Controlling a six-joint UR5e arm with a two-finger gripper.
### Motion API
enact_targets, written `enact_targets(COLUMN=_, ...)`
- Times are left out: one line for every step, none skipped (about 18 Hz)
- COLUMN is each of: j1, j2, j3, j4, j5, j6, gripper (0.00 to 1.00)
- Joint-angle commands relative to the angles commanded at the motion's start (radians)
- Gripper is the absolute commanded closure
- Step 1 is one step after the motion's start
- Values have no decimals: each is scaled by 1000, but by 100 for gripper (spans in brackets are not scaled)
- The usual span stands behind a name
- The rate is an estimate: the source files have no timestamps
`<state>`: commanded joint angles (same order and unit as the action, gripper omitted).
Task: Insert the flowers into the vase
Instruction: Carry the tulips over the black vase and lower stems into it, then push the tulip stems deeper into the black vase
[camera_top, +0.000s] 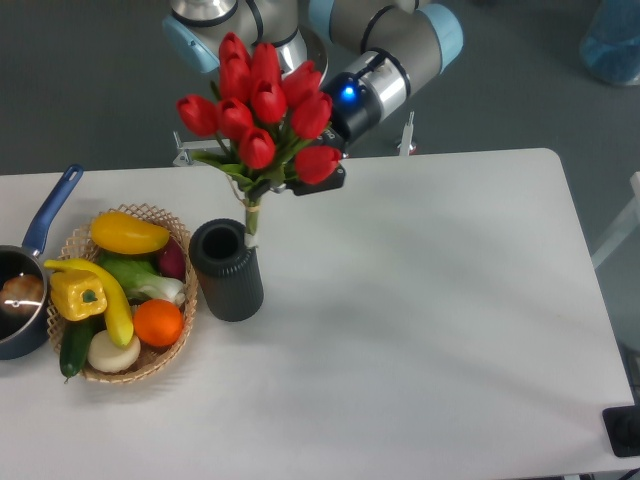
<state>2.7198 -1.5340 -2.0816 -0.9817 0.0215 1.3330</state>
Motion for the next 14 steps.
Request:
enact_targets(j1=-8, j2=0, j3=-3, j4=-2, j5=1, j6=-2, gripper=100)
enact_targets(j1=-18, j2=2, j3=-14, j4=-2, j5=2, j6=0, gripper=100)
enact_targets(j1=-25, j2=5, j3=-26, j4=-2, j5=2, j6=0, gripper=100)
enact_targets(j1=-26, j2=5, j3=-34, j4=-2, j5=2, j6=2, gripper=100)
enact_targets(j1=-25, j2=3, j3=-40, j4=0, j5=2, j6=3, gripper=100)
enact_targets(j1=-25, j2=2, j3=-44, j4=-2, j5=2, j6=11, gripper=100)
enact_targets(j1=-25, j2=0, j3=-52, j4=-2, j5=2, j6=15, gripper=100)
enact_targets(j1=-25, j2=-2, j3=-54, j4=-2, j5=3, j6=15, gripper=100)
enact_targets(j1=-26, j2=-6, j3=-54, j4=-2, j5=3, j6=15, gripper=100)
enact_targets(j1=-23, j2=-9, j3=-52, j4=-2, j5=3, j6=15, gripper=100)
enact_targets(j1=-17, j2=-11, j3=-51, j4=-2, j5=3, j6=15, gripper=100)
enact_targets(j1=-11, j2=-12, j3=-48, j4=-2, j5=3, j6=15, gripper=100)
enact_targets(j1=-8, j2=-17, j3=-48, j4=-2, j5=3, j6=15, gripper=100)
enact_targets(j1=-6, j2=-18, j3=-48, j4=-2, j5=3, j6=15, gripper=100)
